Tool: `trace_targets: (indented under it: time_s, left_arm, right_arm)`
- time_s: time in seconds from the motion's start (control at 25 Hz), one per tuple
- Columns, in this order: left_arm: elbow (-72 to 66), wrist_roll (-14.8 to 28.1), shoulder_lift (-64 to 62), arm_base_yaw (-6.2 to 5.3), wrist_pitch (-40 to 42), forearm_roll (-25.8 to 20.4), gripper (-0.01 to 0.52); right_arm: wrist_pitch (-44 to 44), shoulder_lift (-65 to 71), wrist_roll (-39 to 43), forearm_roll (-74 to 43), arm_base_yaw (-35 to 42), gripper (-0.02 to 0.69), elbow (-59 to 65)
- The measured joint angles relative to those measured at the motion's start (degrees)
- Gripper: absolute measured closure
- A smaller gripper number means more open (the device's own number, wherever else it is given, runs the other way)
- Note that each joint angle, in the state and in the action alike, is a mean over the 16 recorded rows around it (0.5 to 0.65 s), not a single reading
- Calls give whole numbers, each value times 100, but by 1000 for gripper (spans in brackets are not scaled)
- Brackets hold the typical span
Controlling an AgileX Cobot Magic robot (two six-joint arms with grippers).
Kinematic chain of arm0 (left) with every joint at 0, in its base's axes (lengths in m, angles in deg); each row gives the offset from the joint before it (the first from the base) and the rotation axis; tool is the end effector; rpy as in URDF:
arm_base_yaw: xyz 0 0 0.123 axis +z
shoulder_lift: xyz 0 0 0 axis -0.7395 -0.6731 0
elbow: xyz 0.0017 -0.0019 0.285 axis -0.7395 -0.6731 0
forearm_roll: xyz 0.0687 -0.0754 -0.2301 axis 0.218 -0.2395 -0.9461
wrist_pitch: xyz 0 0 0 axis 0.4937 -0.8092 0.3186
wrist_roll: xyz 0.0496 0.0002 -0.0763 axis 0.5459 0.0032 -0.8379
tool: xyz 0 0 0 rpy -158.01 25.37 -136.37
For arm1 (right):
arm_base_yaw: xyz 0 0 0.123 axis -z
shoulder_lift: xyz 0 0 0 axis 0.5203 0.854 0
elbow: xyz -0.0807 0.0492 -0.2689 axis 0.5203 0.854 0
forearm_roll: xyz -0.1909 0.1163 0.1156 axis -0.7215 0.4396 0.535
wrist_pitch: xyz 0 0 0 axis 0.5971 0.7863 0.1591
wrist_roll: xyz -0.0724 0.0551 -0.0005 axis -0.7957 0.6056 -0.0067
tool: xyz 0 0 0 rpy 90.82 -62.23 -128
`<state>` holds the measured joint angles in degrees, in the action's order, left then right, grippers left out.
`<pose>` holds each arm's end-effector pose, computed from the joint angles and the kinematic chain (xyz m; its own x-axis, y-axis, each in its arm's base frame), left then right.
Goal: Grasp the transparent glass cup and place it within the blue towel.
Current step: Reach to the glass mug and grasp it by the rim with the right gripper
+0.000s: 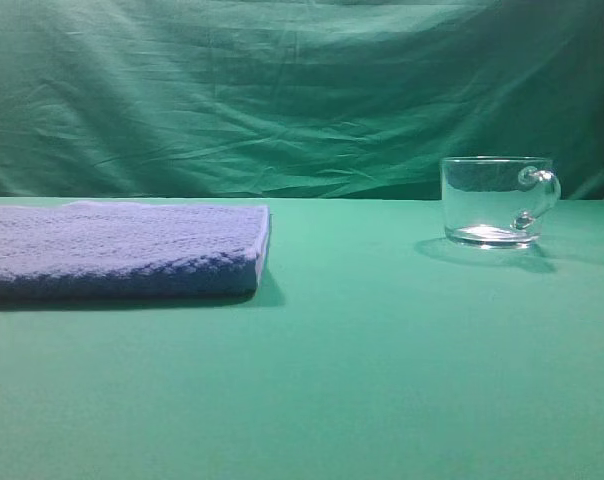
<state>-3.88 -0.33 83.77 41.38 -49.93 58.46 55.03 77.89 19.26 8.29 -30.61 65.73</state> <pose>0.0462 -0.0194 0.1927 -0.3396 -0.3379 -0.8778 0.1404 0.9046 -0.4025 0.0524 -0.0022 0.1706 -0.3060 -0.0263 -0.9517 0.0195 0.9992 -0.0339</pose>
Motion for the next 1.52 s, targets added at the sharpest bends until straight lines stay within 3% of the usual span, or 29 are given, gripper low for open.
trace_targets:
  time_s: [1.0,1.52]
  left_arm:
    - [0,0,0,0,0,0,514]
    - [0,0,0,0,0,0,514]
  right_arm:
    - [-42,0,19,19,0,616,2]
    - [-1143,53,164,733,0,616,-248]
